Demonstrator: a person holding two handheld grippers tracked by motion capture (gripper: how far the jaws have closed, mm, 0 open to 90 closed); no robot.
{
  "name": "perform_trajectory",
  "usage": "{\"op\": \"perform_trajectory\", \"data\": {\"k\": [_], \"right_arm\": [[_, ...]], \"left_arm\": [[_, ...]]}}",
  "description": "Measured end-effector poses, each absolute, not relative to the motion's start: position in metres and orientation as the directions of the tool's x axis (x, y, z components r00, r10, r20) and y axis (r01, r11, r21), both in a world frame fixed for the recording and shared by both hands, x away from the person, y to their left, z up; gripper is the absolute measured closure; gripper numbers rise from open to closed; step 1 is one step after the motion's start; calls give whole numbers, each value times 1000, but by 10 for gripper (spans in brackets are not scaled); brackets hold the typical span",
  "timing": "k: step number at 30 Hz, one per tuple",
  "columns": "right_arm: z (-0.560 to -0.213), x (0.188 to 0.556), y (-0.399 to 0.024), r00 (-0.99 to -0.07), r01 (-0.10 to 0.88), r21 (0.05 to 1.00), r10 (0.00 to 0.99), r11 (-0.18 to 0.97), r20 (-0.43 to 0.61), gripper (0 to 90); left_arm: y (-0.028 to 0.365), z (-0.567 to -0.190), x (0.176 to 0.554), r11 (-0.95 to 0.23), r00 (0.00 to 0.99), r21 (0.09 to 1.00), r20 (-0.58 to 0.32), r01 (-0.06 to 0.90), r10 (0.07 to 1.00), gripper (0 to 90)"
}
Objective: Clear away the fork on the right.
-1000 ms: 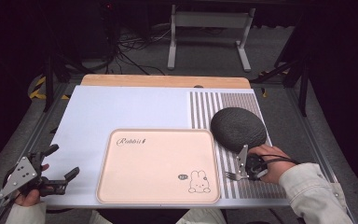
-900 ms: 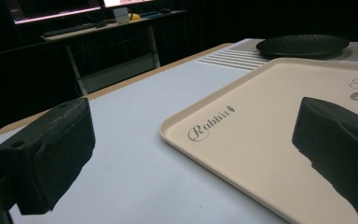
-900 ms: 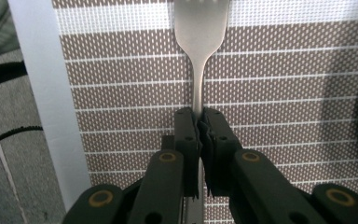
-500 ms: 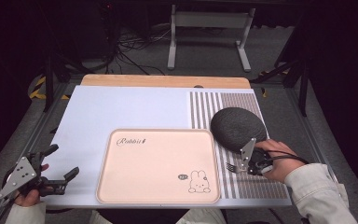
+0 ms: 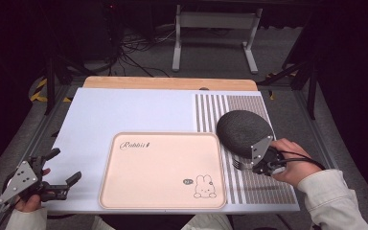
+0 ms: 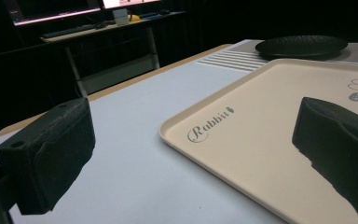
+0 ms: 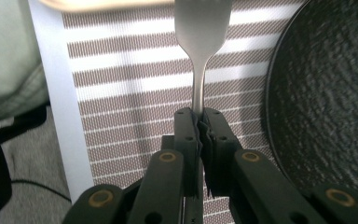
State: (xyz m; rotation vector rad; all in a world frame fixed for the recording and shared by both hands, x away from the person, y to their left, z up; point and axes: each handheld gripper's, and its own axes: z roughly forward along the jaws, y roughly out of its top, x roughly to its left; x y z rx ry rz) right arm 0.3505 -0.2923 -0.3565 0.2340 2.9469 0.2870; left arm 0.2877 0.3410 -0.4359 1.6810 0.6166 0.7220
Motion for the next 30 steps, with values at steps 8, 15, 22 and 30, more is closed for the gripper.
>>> {"op": "perform_trajectory", "data": {"k": [8, 15, 22, 30], "right_arm": [[-341, 348, -285, -965, 138, 251, 186, 958, -182, 859], [-332, 349, -280, -957, 138, 326, 211, 935, -200, 859], [-325, 350, -274, -944, 159, 377, 253, 912, -213, 859], [-314, 353, -264, -911, 239, 457, 361, 857, -199, 859]], "left_arm": [[341, -436, 288, -214, 673, 976, 142, 25, 725, 0], [341, -436, 288, -214, 673, 976, 141, 26, 726, 0], [341, -436, 288, -212, 671, 977, 142, 23, 727, 0], [342, -436, 288, -214, 672, 977, 144, 22, 726, 1]]}}
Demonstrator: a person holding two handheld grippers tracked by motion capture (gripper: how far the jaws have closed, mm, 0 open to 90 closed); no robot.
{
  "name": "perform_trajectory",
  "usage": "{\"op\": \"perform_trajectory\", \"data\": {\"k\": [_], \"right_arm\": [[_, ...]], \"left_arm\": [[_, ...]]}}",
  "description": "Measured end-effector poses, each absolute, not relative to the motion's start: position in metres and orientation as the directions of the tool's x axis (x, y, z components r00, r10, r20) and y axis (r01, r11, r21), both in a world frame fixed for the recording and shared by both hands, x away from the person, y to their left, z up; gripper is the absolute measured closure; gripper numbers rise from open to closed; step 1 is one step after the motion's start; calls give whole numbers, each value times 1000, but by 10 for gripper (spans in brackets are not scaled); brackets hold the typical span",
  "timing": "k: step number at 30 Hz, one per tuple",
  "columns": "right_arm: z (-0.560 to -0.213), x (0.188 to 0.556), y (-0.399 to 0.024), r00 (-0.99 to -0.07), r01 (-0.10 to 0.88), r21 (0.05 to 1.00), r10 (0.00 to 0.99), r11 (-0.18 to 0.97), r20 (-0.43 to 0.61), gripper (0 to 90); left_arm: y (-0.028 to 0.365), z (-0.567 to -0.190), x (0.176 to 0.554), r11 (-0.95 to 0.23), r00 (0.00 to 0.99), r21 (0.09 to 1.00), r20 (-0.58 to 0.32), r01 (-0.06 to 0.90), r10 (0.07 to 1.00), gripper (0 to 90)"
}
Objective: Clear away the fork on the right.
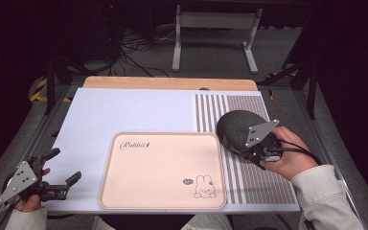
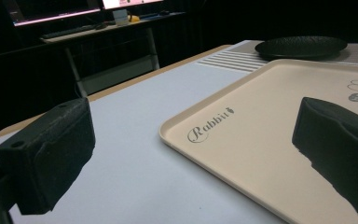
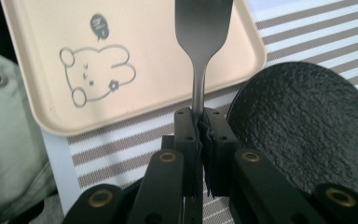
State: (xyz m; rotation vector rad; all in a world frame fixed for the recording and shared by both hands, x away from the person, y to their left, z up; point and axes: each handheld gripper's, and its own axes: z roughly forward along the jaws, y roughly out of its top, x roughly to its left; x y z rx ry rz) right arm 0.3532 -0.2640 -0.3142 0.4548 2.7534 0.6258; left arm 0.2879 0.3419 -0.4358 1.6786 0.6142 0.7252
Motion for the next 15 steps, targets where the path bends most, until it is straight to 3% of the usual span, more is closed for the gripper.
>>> {"op": "perform_trajectory", "data": {"k": [15], "right_arm": [[-300, 357, -227, -832, 397, 493, 530, 774, -163, 859]], "left_arm": [[343, -435, 288, -206, 673, 978, 138, 21, 726, 0]]}}
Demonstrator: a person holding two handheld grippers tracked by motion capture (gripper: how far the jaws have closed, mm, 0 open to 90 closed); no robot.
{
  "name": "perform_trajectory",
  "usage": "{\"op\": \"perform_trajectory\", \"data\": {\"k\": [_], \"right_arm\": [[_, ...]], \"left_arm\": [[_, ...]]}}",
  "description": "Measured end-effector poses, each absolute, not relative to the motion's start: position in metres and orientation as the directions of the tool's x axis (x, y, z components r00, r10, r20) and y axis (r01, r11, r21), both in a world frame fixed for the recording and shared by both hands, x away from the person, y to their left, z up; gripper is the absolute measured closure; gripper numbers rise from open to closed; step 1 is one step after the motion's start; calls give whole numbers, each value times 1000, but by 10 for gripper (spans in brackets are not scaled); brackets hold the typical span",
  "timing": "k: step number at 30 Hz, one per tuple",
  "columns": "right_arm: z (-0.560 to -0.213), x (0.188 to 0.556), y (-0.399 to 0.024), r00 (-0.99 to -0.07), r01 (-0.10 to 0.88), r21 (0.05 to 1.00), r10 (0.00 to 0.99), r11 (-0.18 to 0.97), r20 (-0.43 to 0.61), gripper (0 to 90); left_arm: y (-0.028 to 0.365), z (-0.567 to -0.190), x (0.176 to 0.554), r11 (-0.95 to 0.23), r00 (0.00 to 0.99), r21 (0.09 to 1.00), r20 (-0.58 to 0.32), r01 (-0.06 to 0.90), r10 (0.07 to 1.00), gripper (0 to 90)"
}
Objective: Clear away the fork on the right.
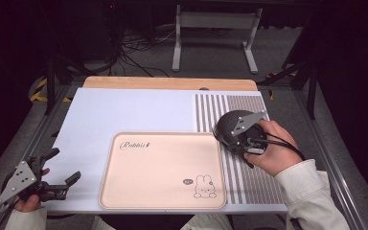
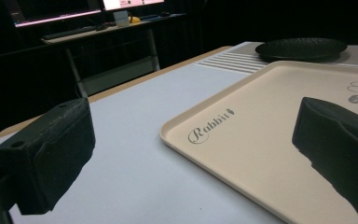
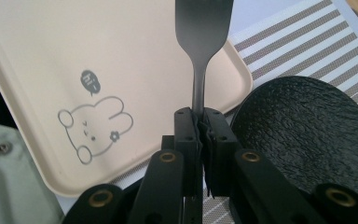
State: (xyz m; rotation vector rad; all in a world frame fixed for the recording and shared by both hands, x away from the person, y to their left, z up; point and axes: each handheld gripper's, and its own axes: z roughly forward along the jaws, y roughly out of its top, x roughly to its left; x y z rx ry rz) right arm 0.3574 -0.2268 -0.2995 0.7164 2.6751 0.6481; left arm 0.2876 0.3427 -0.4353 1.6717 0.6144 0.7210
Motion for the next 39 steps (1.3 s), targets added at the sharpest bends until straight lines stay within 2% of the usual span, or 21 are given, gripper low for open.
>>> {"op": "perform_trajectory", "data": {"k": [2, 3, 9, 13, 20, 28, 39], "right_arm": [[-299, 359, -223, -814, 436, 503, 566, 746, -134, 859], [-298, 361, -219, -782, 493, 522, 617, 696, -85, 859], [-301, 365, -208, -751, 534, 514, 656, 671, -75, 859], [-303, 369, -199, -673, 631, 515, 739, 580, -7, 859], [-309, 372, -189, -584, 714, 490, 811, 500, 24, 859], [-317, 376, -177, -510, 780, 456, 857, 429, 67, 859], [-331, 380, -157, -513, 789, 426, 856, 442, 62, 859]], "left_arm": [[343, -435, 288, -205, 674, 979, 138, 21, 726, 0], [343, -435, 287, -205, 675, 979, 136, 22, 725, 1], [343, -435, 287, -203, 673, 979, 138, 18, 726, 0], [343, -435, 287, -204, 674, 979, 138, 20, 726, 0], [344, -435, 287, -205, 673, 979, 142, 14, 726, 0], [344, -434, 287, -208, 672, 978, 149, 8, 725, 0], [344, -434, 287, -201, 674, 980, 143, 8, 725, 0]]}}
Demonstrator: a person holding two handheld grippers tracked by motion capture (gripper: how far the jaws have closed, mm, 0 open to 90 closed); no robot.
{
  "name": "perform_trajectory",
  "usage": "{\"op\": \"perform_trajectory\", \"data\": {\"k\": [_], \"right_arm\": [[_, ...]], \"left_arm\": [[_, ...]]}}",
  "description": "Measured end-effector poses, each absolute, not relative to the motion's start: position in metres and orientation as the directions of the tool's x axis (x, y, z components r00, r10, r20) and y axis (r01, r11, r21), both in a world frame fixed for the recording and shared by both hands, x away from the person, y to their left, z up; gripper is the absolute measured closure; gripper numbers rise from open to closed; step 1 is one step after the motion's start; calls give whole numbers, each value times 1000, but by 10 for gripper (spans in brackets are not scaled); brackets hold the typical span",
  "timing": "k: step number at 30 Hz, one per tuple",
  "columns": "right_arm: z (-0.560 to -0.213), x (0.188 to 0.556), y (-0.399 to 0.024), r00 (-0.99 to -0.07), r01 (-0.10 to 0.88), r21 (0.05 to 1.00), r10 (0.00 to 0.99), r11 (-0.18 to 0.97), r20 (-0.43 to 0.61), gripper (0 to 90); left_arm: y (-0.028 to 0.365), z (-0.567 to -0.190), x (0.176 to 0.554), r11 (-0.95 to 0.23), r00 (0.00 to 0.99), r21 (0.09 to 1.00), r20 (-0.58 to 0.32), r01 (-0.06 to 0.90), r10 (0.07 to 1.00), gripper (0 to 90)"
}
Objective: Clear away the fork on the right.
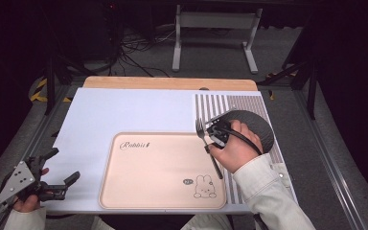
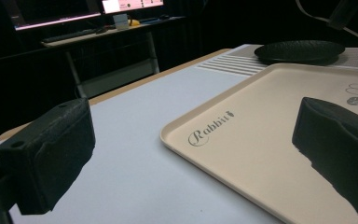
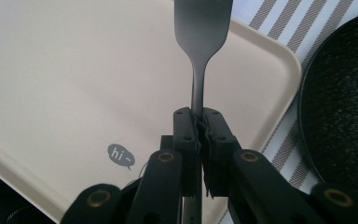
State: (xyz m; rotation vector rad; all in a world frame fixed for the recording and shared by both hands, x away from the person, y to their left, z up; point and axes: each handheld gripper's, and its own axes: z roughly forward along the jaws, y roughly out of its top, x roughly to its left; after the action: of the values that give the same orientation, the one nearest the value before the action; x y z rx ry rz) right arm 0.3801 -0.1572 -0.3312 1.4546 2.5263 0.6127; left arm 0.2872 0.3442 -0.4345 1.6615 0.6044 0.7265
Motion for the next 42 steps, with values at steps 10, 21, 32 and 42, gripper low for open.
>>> {"op": "perform_trajectory", "data": {"k": [10, 21, 32, 42], "right_arm": [[-357, 388, -145, -482, 839, 339, 871, 426, 99, 858], [-380, 391, -136, -490, 853, 262, 865, 452, 104, 857], [-394, 397, -138, -474, 867, 239, 873, 438, 119, 855], [-403, 403, -139, -437, 887, 234, 888, 399, 143, 851]], "left_arm": [[345, -434, 287, -199, 677, 980, 140, 10, 723, 1], [345, -434, 287, -200, 676, 980, 142, 8, 723, 1], [345, -434, 288, -209, 676, 978, 149, 7, 722, 0], [345, -434, 287, -204, 677, 979, 144, 9, 721, 0]]}}
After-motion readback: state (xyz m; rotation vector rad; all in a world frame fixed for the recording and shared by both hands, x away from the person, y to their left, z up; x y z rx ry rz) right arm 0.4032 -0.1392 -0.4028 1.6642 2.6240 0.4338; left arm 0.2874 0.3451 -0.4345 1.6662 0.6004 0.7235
